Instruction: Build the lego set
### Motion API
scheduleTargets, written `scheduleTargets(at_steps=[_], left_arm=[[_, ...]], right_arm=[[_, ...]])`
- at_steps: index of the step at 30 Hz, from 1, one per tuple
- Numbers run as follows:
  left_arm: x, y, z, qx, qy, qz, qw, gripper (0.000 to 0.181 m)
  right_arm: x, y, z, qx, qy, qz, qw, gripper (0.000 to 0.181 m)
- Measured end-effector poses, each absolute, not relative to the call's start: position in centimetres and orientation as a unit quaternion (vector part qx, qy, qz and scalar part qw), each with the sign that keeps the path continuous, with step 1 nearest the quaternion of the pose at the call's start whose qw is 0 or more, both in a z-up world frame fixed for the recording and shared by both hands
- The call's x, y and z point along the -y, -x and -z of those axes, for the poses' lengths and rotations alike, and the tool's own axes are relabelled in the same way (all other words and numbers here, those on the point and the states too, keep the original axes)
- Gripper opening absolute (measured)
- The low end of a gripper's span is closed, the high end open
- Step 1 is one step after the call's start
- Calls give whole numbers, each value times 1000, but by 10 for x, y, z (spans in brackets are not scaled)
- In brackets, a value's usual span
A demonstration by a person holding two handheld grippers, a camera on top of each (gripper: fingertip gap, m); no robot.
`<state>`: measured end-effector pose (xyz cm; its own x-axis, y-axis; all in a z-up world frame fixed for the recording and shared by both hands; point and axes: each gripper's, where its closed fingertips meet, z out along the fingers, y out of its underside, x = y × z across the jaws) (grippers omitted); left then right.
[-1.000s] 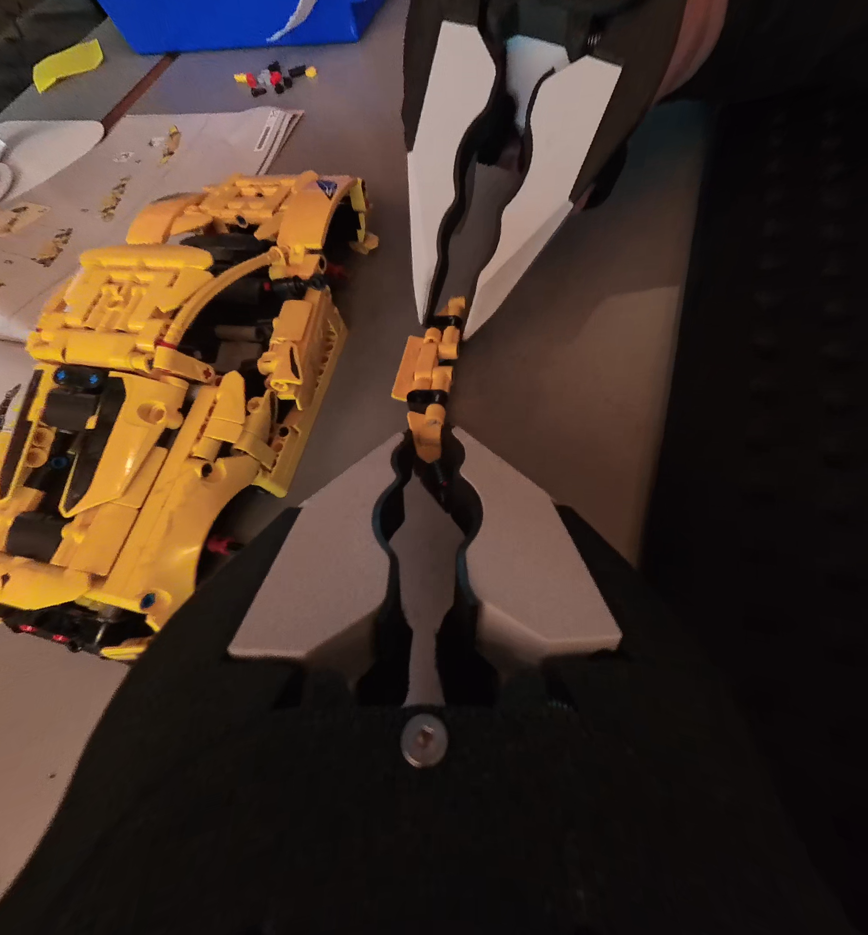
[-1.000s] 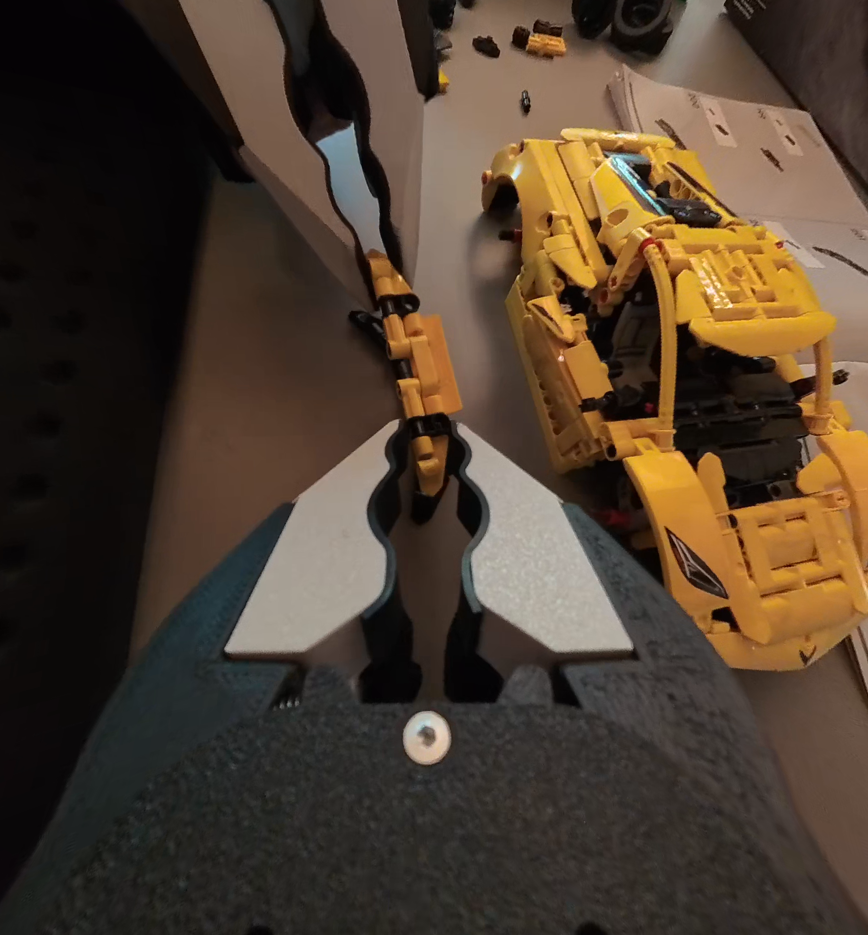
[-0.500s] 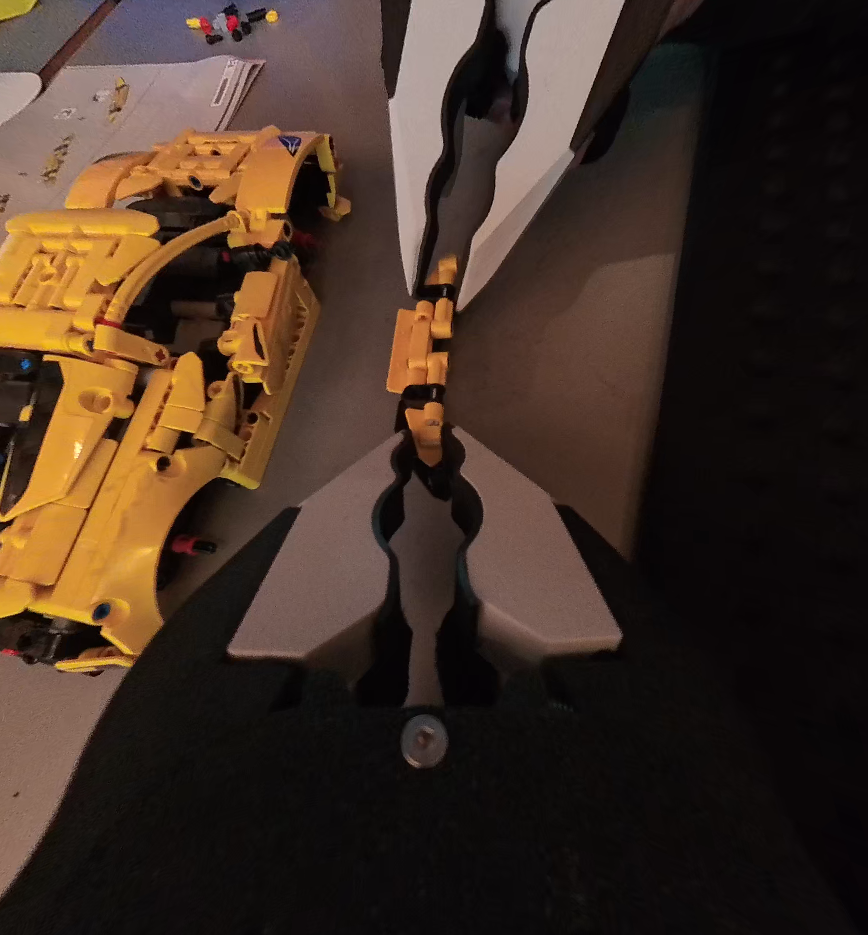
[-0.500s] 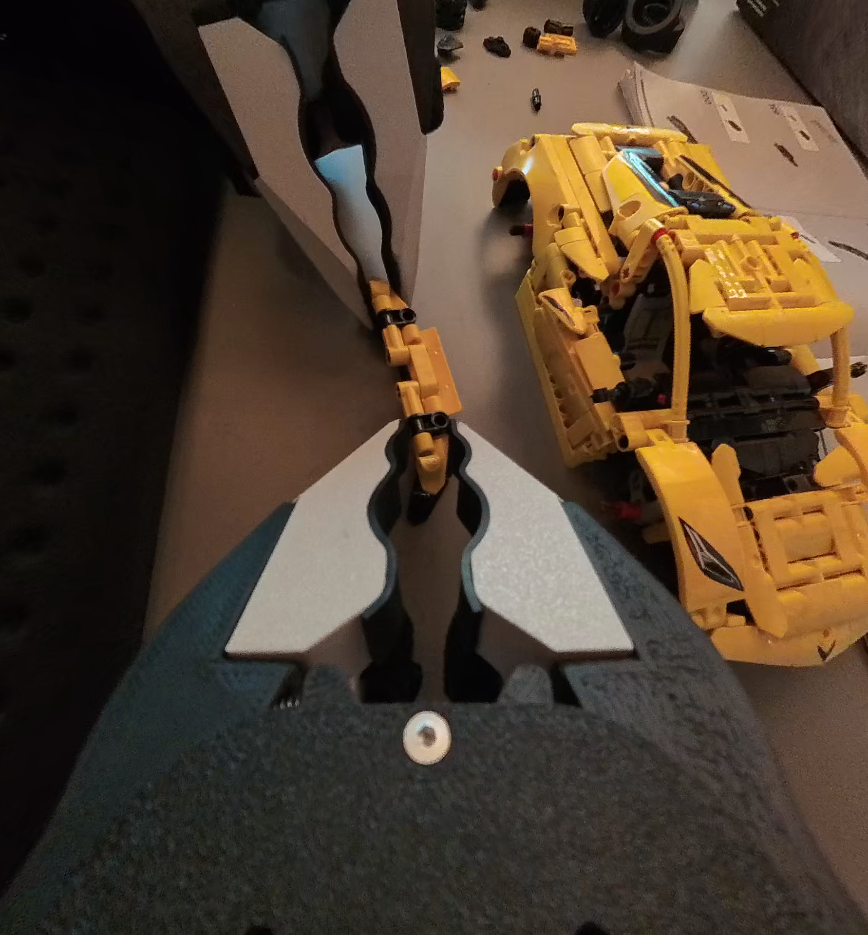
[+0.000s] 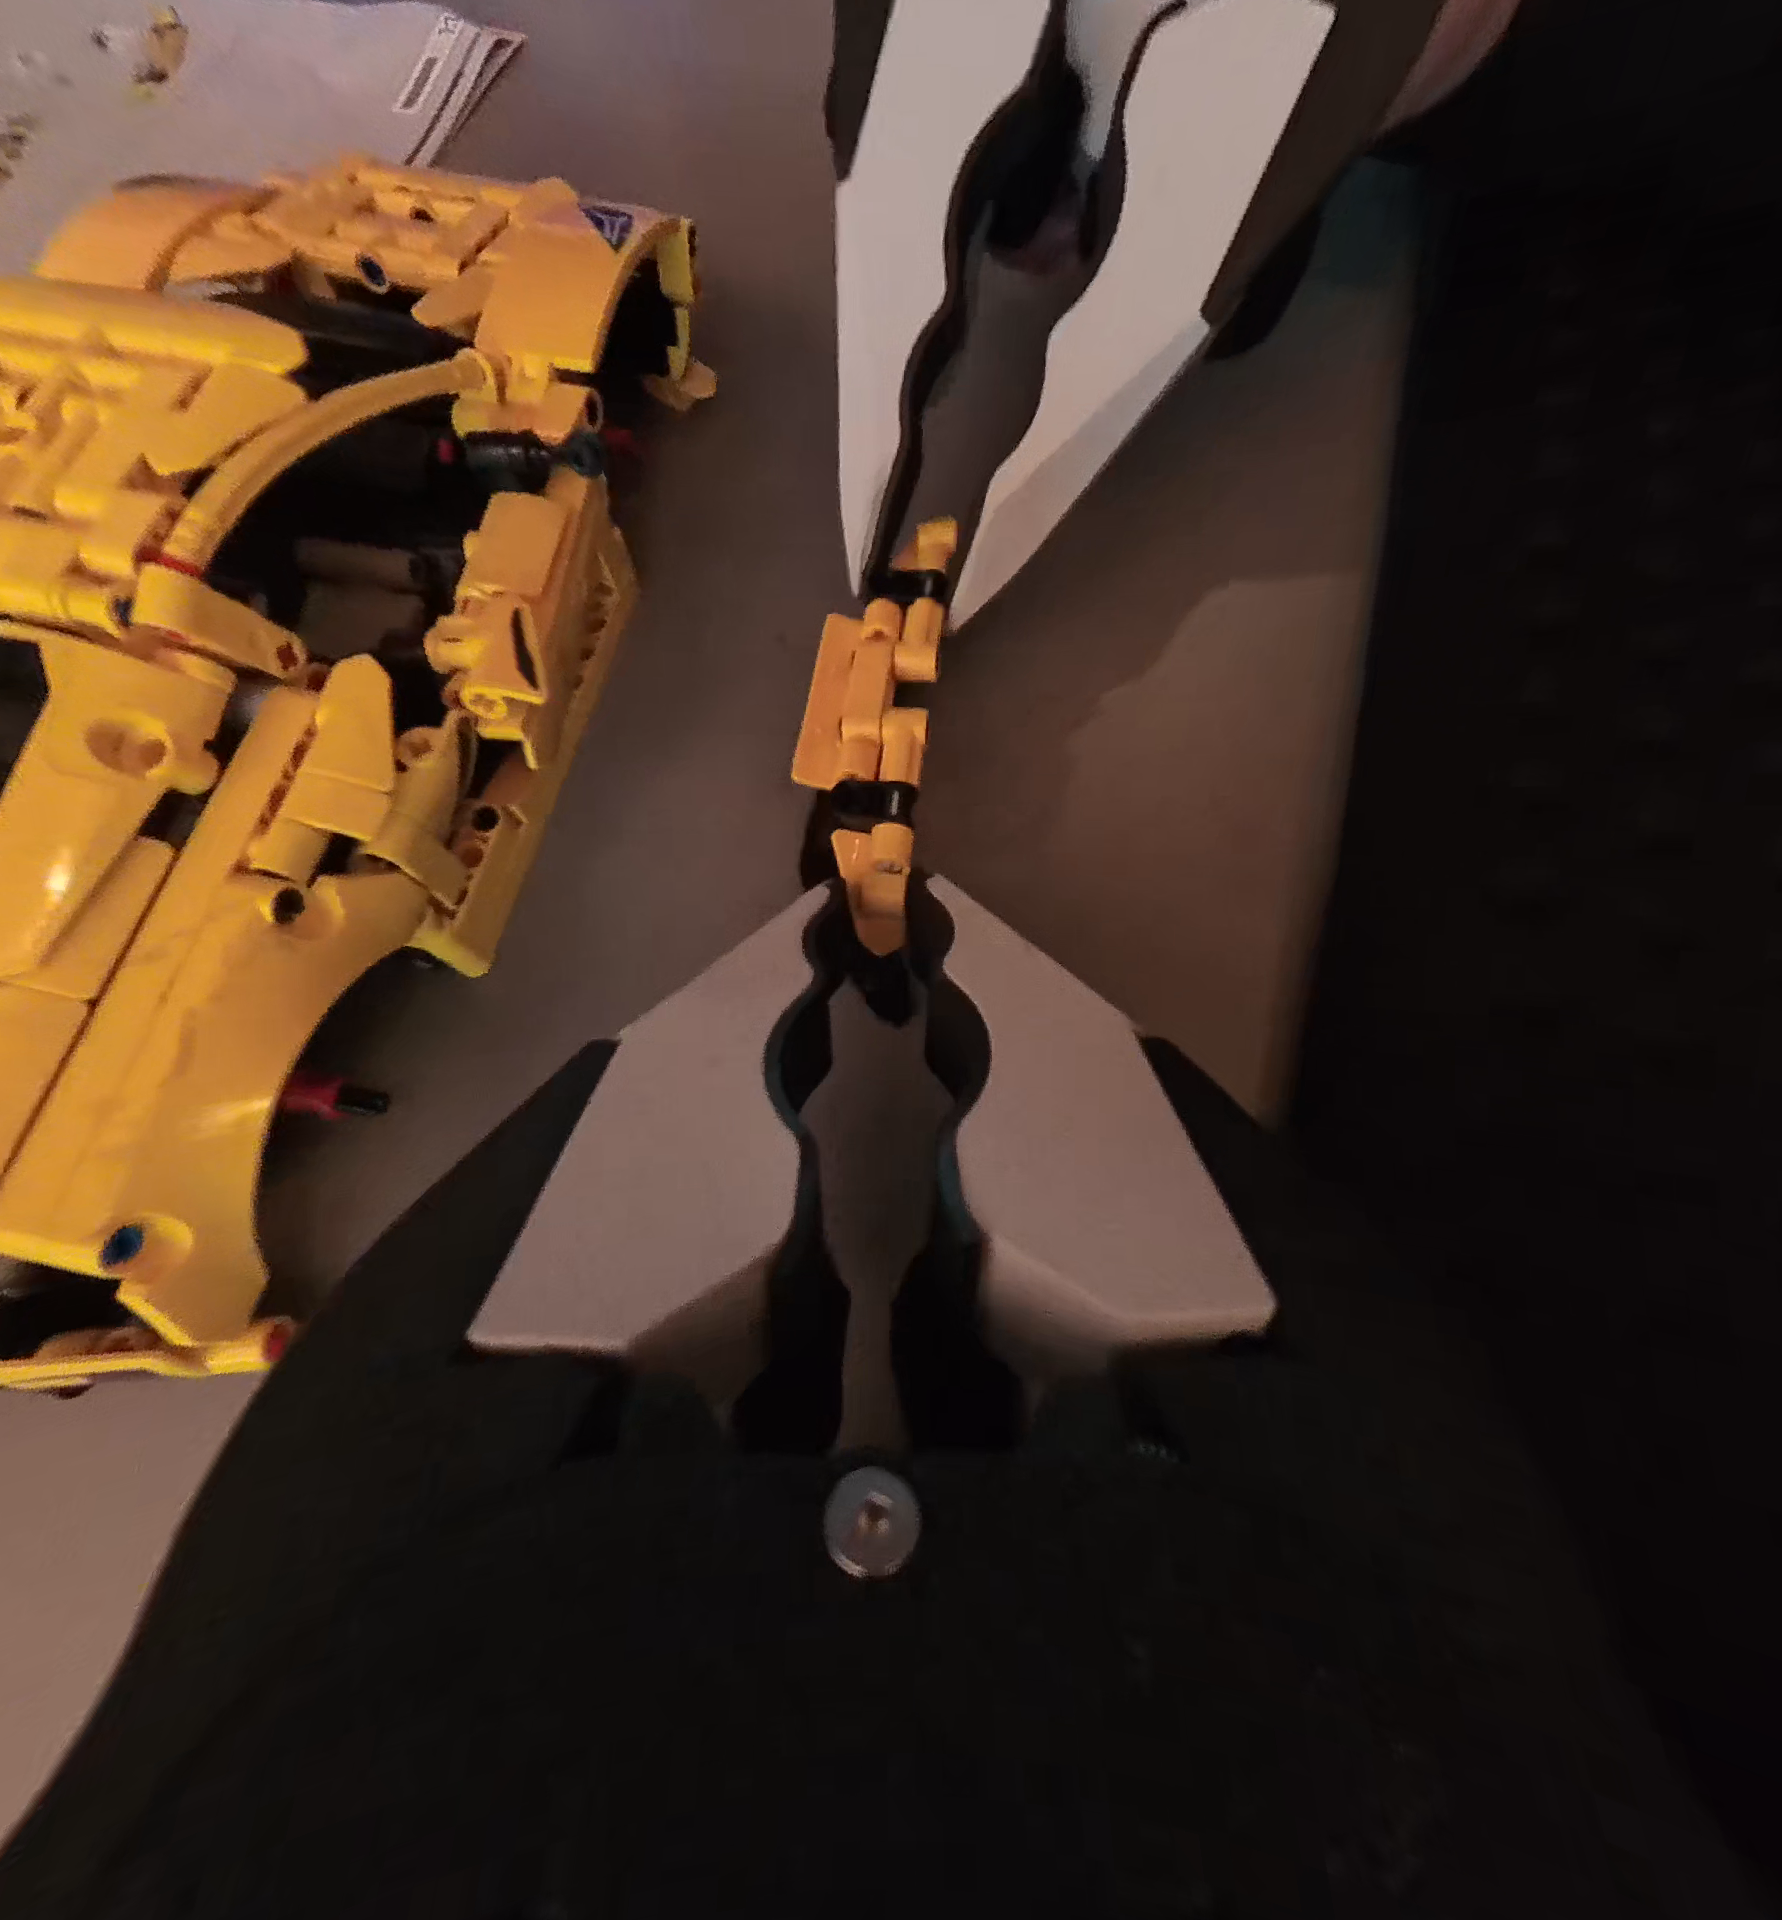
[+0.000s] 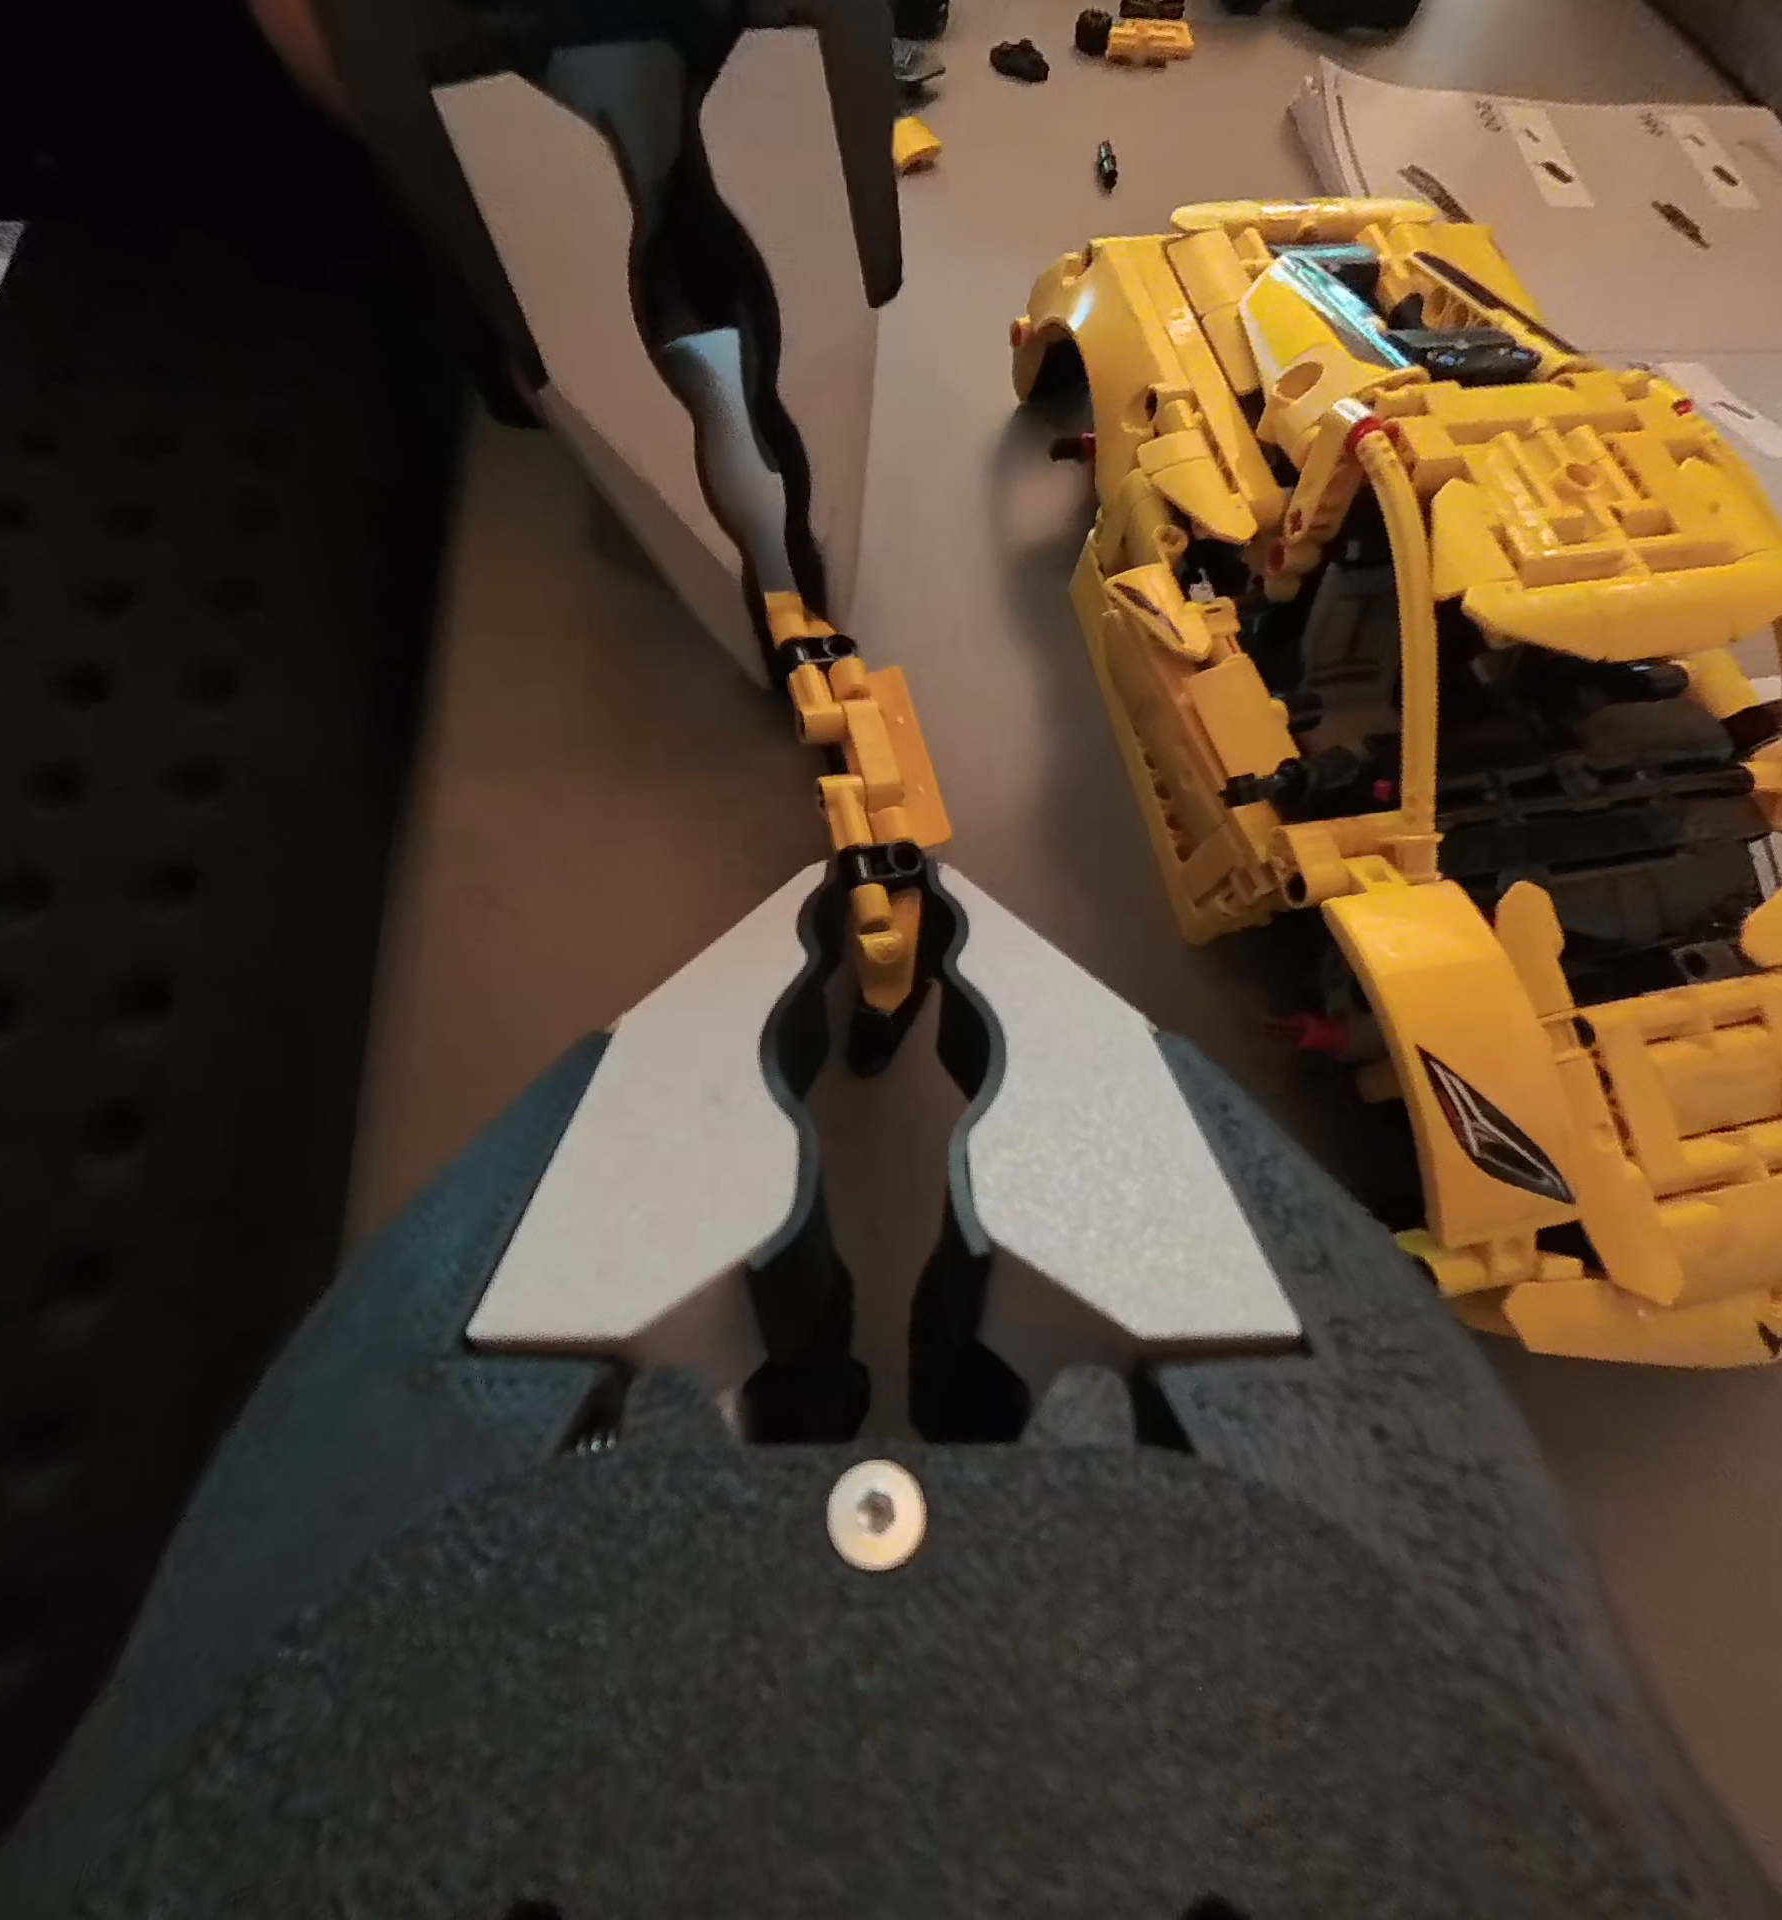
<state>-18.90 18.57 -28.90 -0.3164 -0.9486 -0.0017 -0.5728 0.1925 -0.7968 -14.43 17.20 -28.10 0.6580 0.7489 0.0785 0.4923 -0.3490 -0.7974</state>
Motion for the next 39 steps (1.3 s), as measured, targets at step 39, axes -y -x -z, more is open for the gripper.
scheduleTargets(at_steps=[39], left_arm=[[-187,189,292,-732,527,340,266,11]], right_arm=[[-192,177,276,525,695,154,466,23]])
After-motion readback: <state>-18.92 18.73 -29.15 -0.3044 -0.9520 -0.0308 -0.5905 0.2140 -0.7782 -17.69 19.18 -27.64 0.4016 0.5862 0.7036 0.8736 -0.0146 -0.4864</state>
